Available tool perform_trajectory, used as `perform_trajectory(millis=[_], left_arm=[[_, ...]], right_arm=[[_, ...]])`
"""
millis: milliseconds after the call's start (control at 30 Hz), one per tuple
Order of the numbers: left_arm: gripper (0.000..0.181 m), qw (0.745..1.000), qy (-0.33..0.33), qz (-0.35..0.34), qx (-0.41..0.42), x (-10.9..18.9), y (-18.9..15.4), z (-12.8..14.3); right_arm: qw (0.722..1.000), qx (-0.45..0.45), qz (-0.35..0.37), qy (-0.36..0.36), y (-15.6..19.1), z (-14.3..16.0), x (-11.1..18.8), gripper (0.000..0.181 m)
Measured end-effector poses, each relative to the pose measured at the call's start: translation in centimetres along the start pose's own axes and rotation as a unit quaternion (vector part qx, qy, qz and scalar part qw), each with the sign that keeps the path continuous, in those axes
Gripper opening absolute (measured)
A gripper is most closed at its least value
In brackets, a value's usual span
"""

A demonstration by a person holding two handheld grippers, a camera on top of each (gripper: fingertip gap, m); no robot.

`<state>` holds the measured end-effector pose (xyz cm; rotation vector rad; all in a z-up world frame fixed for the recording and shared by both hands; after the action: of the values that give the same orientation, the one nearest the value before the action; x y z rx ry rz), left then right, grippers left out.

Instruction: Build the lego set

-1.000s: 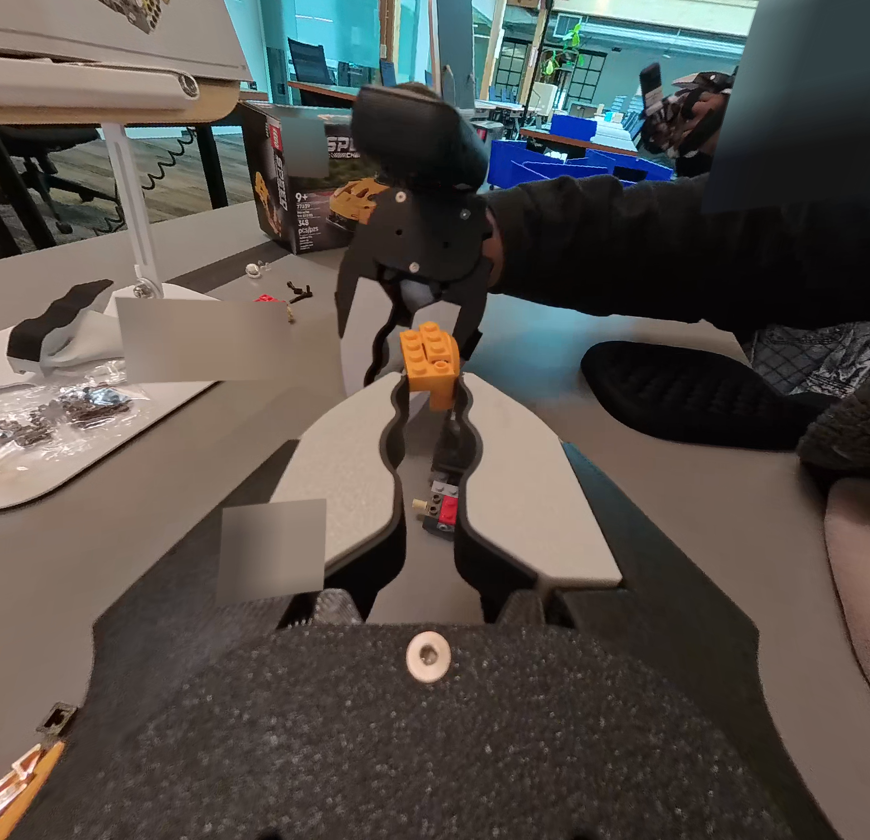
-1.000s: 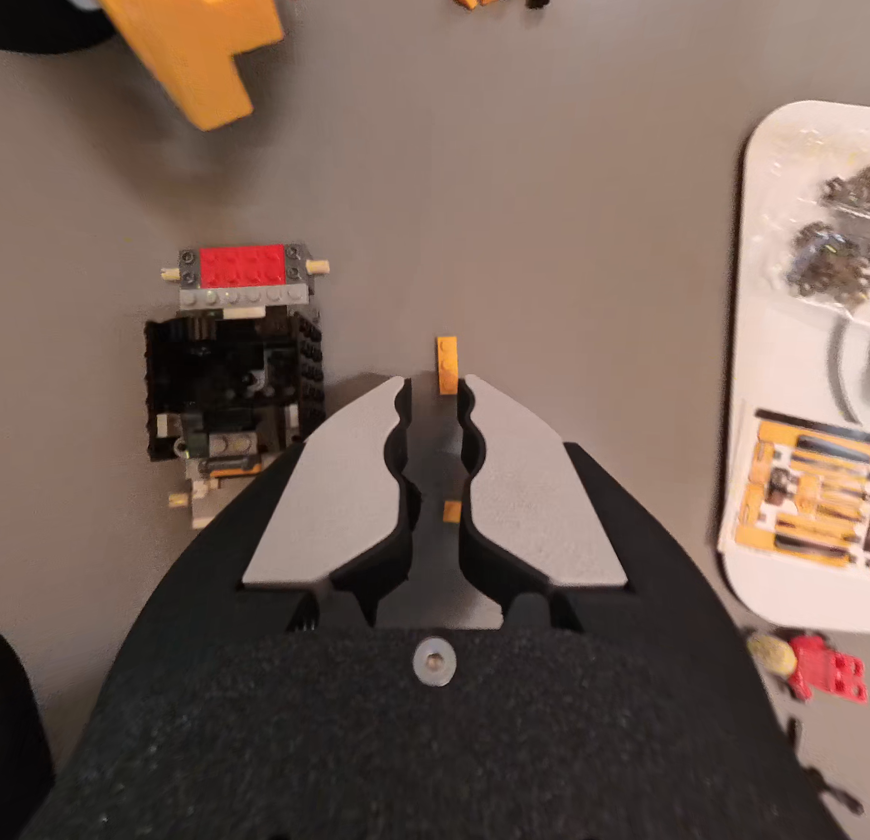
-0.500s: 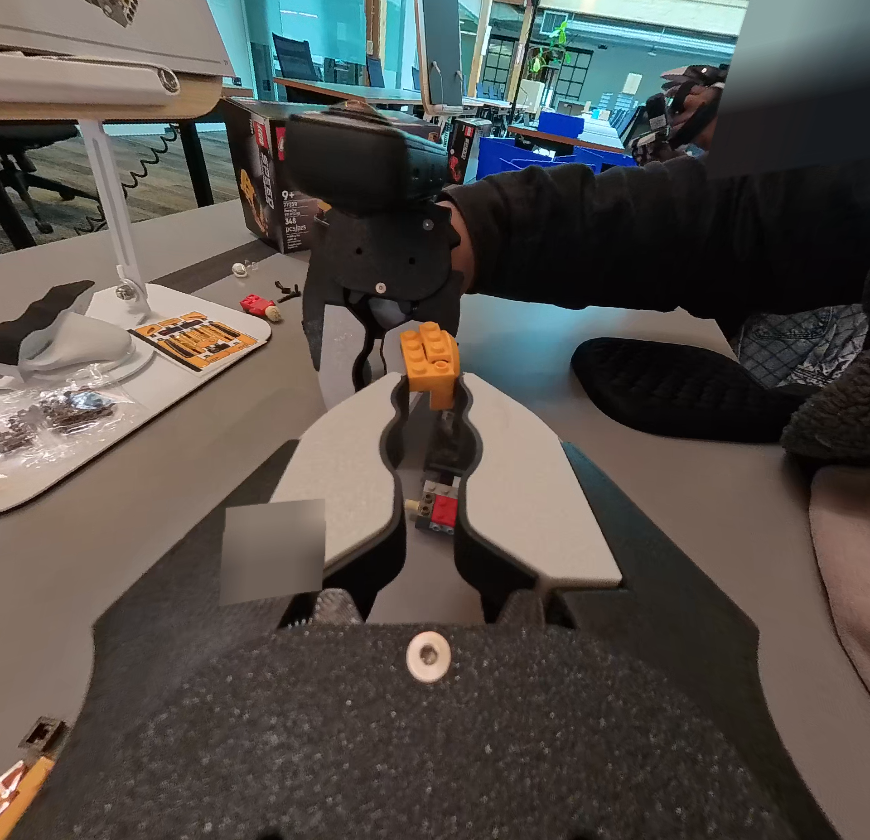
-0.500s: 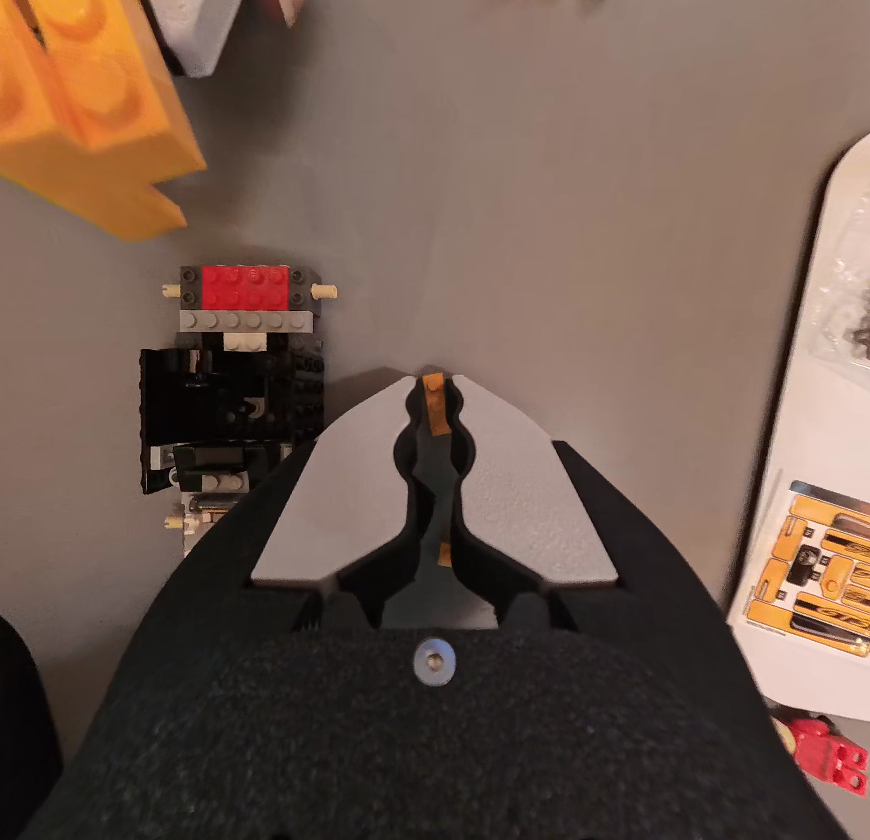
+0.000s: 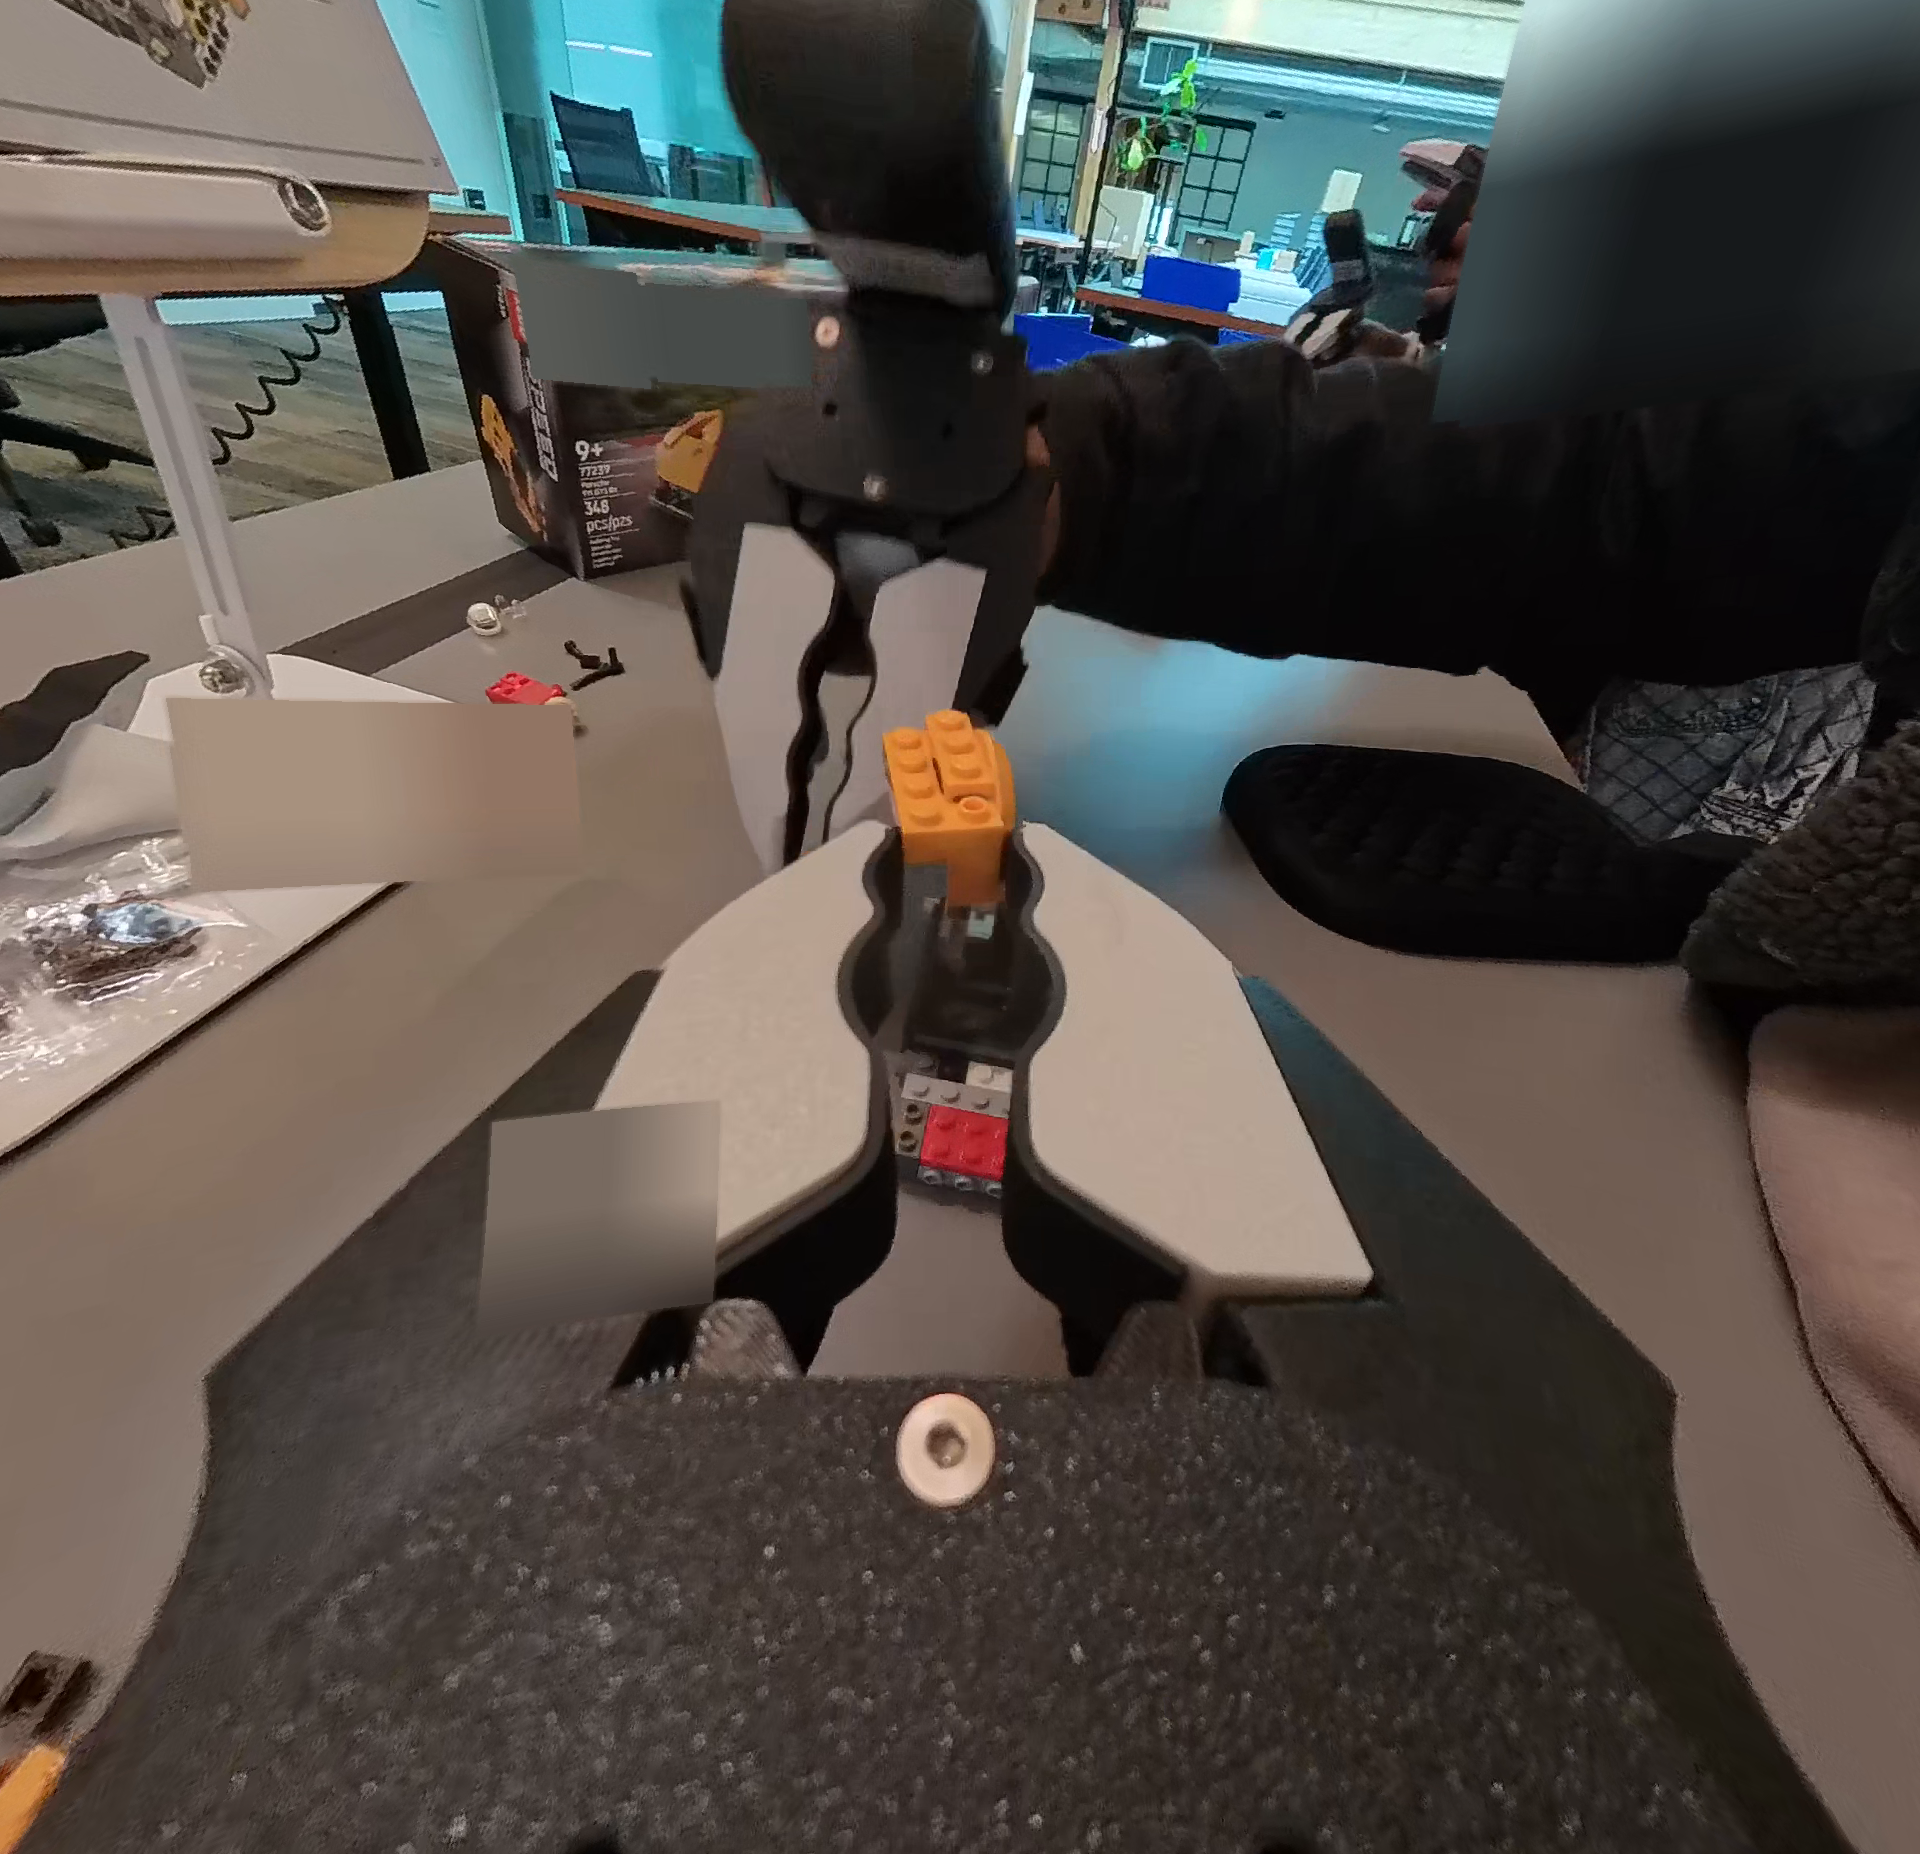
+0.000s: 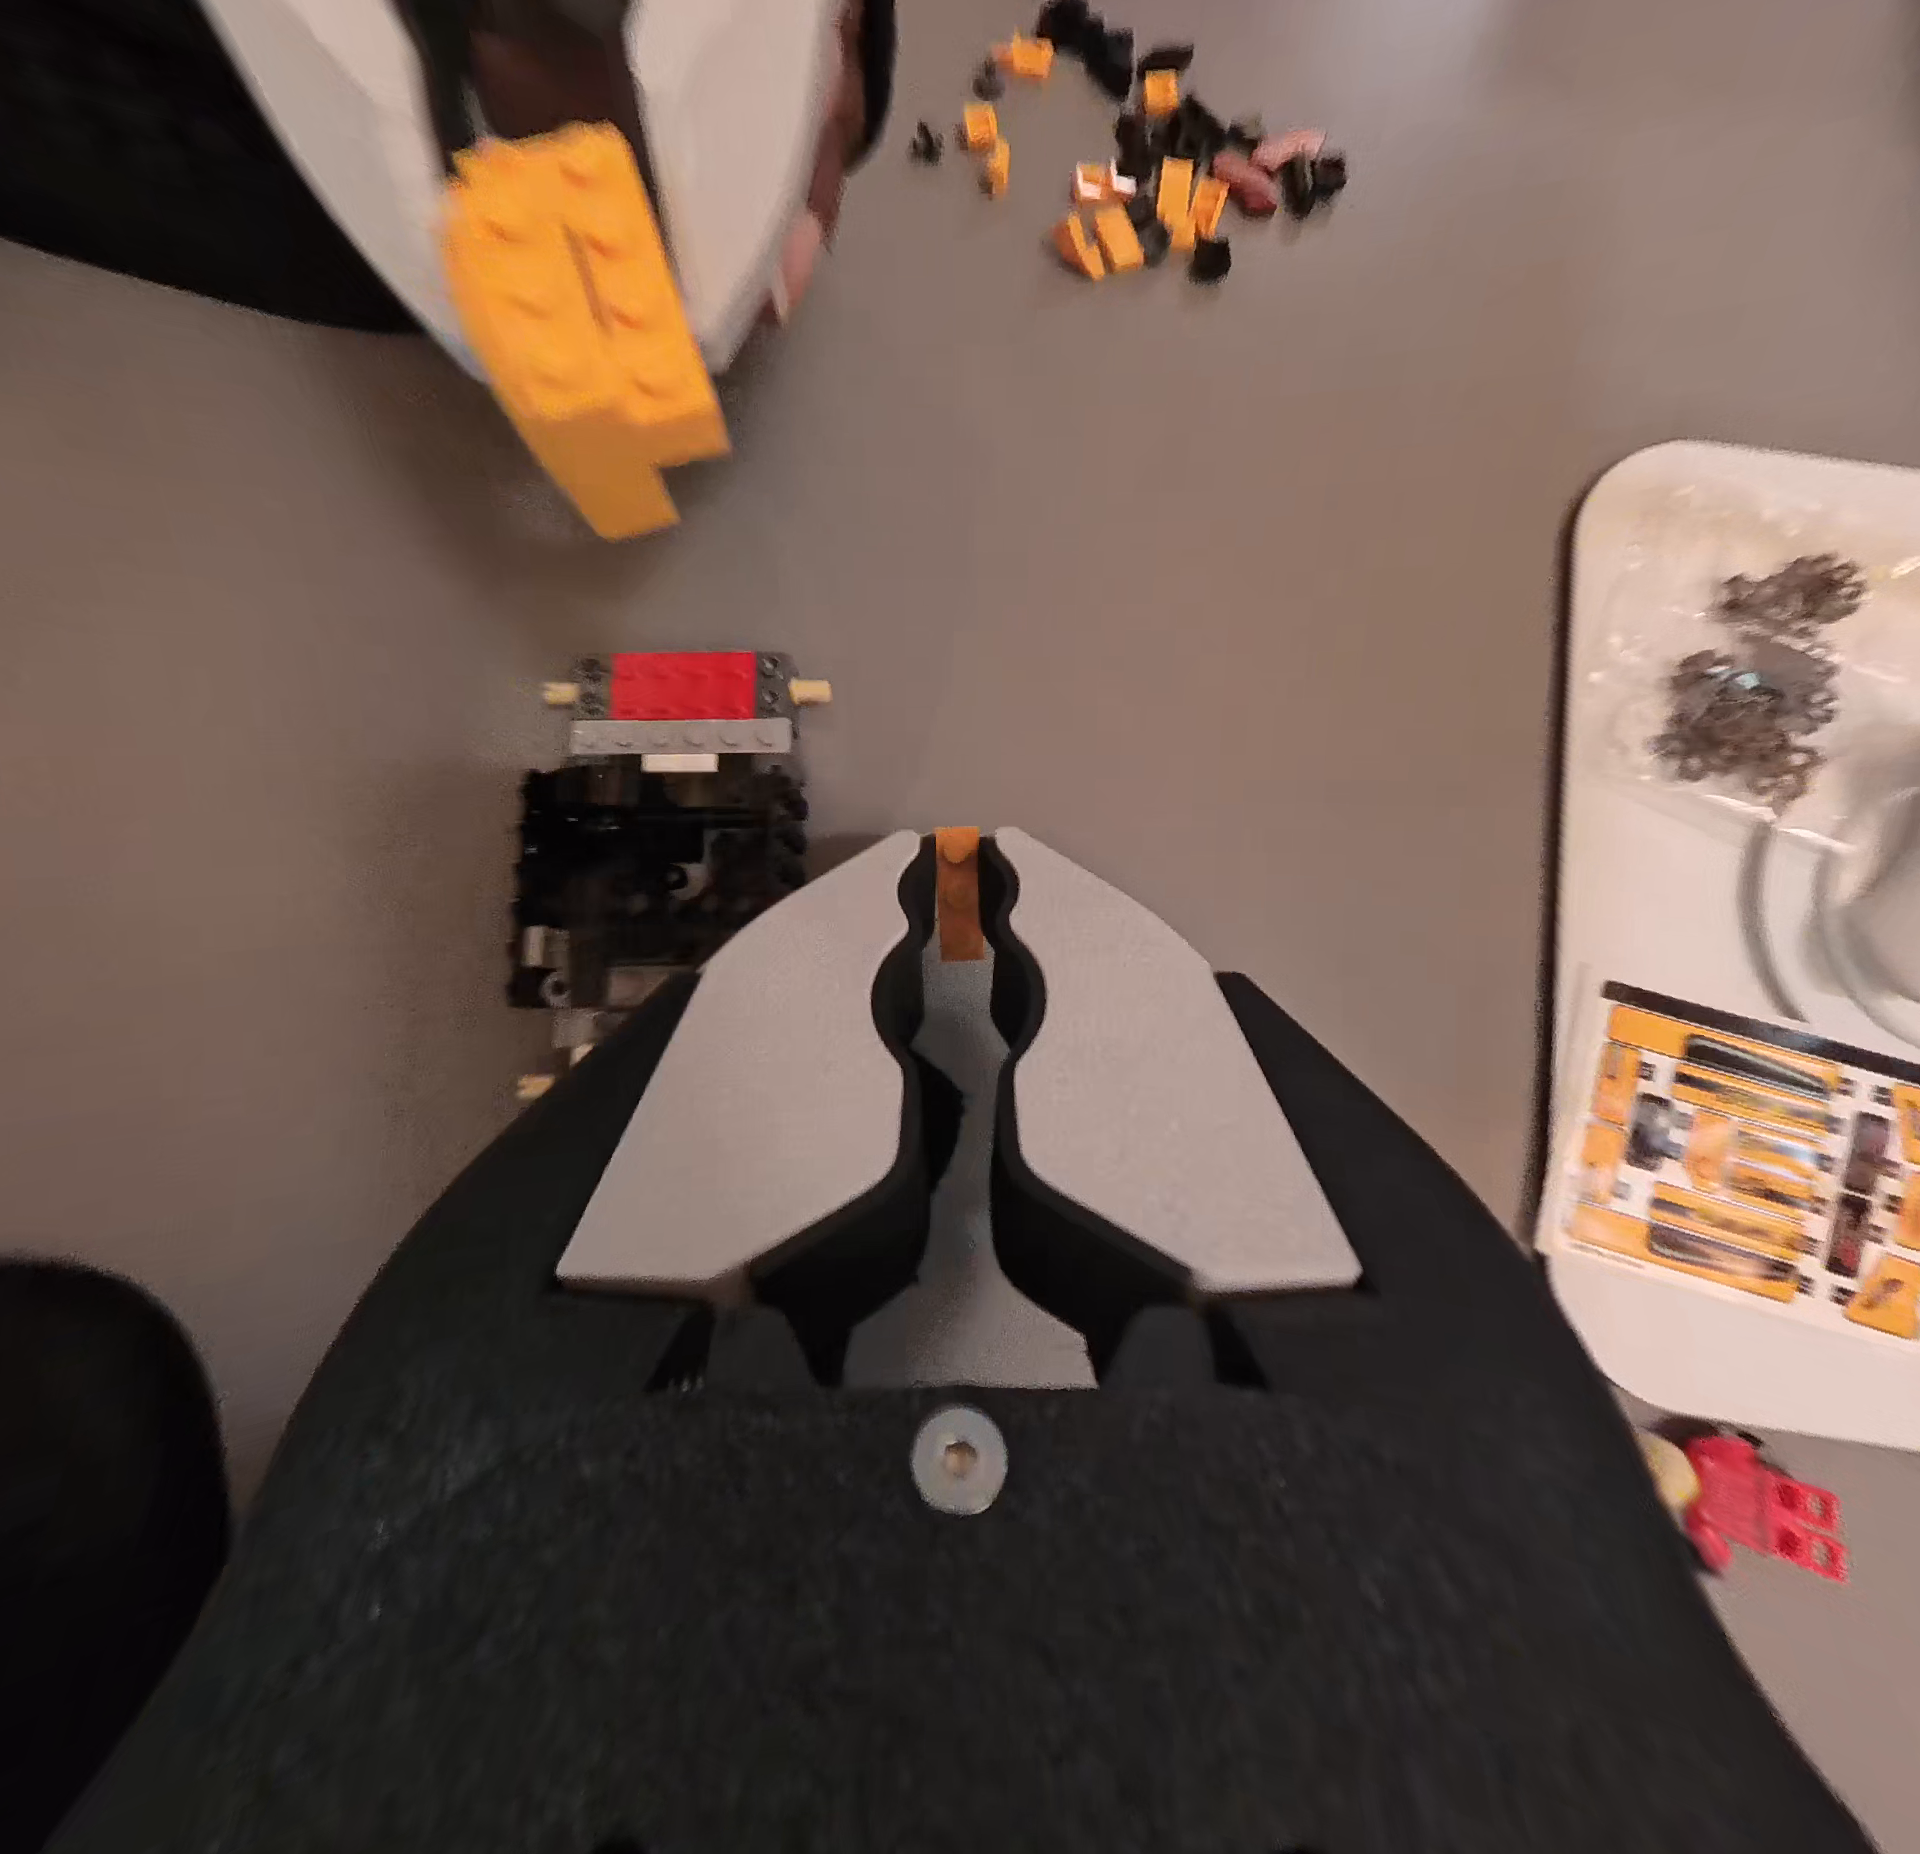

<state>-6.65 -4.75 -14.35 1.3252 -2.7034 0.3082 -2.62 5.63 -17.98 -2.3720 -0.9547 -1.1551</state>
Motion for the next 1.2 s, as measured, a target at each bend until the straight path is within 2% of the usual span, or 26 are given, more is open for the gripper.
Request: perform_trajectory(millis=[100, 200, 267, 433, 600, 1200], left_arm=[[0.018, 1.0, 0.003, 0.008, 0.003, -0.1, -0.2, 0.1], [0.018, 1.0, 0.008, 0.014, -0.001, -0.3, -0.4, 0.2], [0.018, 1.0, 0.014, 0.016, -0.007, -0.4, -0.7, 0.2], [0.018, 0.999, 0.024, 0.015, -0.02, -0.6, -1.1, 0.3], [0.018, 0.999, 0.026, 0.013, -0.03, -0.6, -1.4, 0.2], [0.018, 0.998, 0.019, 0.021, -0.049, -0.7, -2.1, -0.2]], right_arm=[[1.0, 0.013, 0.002, -0.026, 0.8, -1.2, 2.8, 0.007], [0.998, 0.04, -0.01, -0.053, 2.1, -3.7, 5.5, 0.007], [0.997, 0.062, -0.019, -0.042, 2.9, -5.4, 6.3, 0.007], [0.993, 0.105, -0.047, 0.034, 4.7, -7.3, 4.9, 0.007], [0.991, 0.105, -0.054, 0.06, 4.9, -7.7, 3.9, 0.008], [0.99, 0.096, -0.078, 0.069, 5.6, -8.1, 4.1, 0.009]])
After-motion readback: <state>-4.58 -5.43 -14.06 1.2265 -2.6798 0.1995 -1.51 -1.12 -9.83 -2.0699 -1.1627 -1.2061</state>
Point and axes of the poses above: each gripper's, where its closed fingertips meet, x back along the fingers, z out of its underside, y = z × x across the jaws, the point moved 4 cm from there along x, back along the fingers, and after that the axes turned 4 degrees about y, right-handed, at the moved point
